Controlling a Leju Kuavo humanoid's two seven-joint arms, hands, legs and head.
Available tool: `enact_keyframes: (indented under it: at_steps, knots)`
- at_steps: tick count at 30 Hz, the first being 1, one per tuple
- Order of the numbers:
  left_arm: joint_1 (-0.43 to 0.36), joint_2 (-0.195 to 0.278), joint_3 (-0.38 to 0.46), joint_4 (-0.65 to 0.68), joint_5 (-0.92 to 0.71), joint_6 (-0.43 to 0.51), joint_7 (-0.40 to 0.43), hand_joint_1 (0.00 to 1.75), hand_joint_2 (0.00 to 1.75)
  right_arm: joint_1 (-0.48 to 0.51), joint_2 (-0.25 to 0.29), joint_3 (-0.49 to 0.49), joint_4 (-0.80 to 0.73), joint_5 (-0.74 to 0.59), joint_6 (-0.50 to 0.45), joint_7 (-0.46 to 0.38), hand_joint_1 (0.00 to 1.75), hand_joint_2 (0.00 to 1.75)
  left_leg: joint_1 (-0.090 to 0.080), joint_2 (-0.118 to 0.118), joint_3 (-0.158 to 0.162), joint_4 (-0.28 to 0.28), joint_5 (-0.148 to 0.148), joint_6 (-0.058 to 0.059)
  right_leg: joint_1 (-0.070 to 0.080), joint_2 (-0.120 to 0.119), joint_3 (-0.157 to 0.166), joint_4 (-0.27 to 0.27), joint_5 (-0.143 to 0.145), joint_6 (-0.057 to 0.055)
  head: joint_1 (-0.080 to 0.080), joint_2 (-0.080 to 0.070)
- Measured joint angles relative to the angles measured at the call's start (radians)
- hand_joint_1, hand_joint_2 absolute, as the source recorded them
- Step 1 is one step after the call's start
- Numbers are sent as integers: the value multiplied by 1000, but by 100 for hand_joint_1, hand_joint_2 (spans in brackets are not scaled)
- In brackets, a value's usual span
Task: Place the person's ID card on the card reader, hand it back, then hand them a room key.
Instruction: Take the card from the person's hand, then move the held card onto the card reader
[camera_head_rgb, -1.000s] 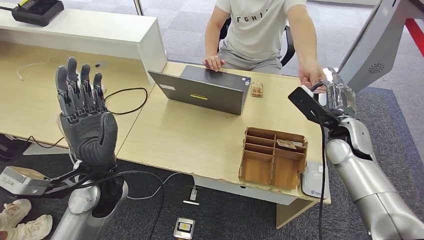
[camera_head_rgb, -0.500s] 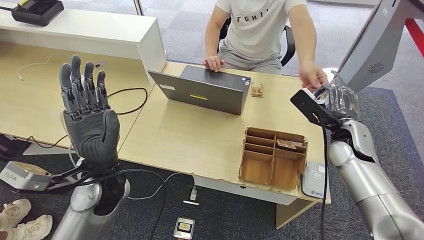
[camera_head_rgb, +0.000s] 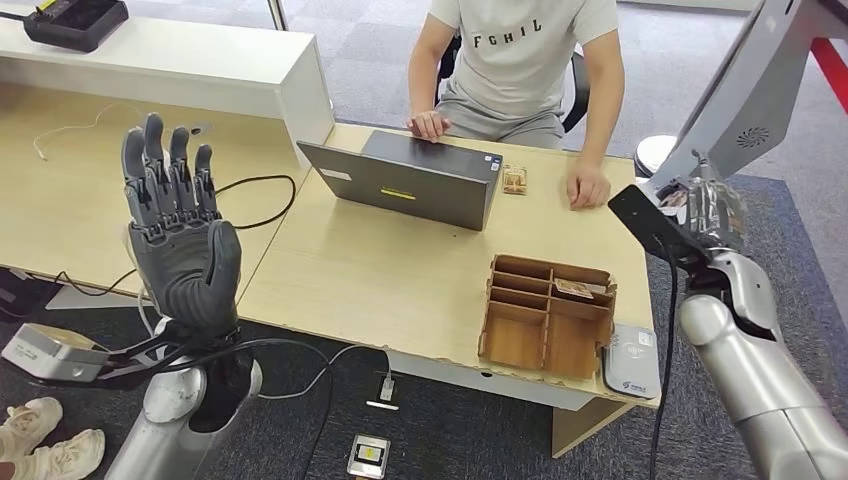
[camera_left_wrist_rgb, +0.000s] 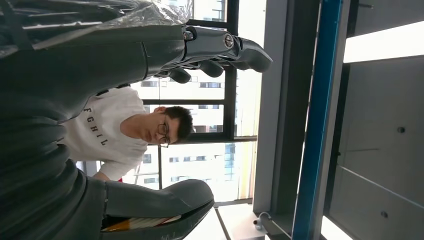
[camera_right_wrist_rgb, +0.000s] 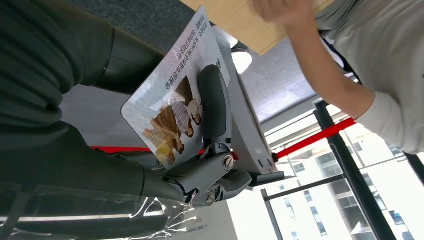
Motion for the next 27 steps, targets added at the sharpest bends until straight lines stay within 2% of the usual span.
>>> enact_keyframes:
  at_steps: [5, 10, 15, 20, 27]
  knots:
    - [24, 2, 5, 0, -1, -15, 0, 0, 175, 95, -95, -50, -137, -6, -2, 50, 175, 175, 0, 0, 0, 0, -1, 1, 0, 0, 0, -1, 0, 0, 0, 0]
    - [32, 2, 6, 0, 2, -31, 3, 0, 175, 187, -166, -104, -263, 6, -16, 79, 175, 175, 0, 0, 0, 0, -1, 1, 0, 0, 0, -1, 0, 0, 0, 0]
    - [32, 2, 7, 1, 8, -48, 7, 0, 175, 341, -234, -185, -431, 11, -47, 103, 175, 175, 0, -1, -1, 0, -1, 1, 0, -1, 1, -1, 0, 1, 0, 0]
    - [39, 2, 8, 2, 11, -55, 13, 0, 175, 483, -254, -242, -548, -11, -95, 96, 175, 175, 0, 0, -1, -1, -2, 2, 0, 0, 1, -1, -1, 1, 0, 0]
    - [46, 2, 8, 1, 1, -54, 32, 0, 175, 598, -238, -268, -579, -76, -168, 38, 175, 175, 0, 0, -1, -1, -2, 2, 0, -1, 1, -1, -1, 1, 0, 0]
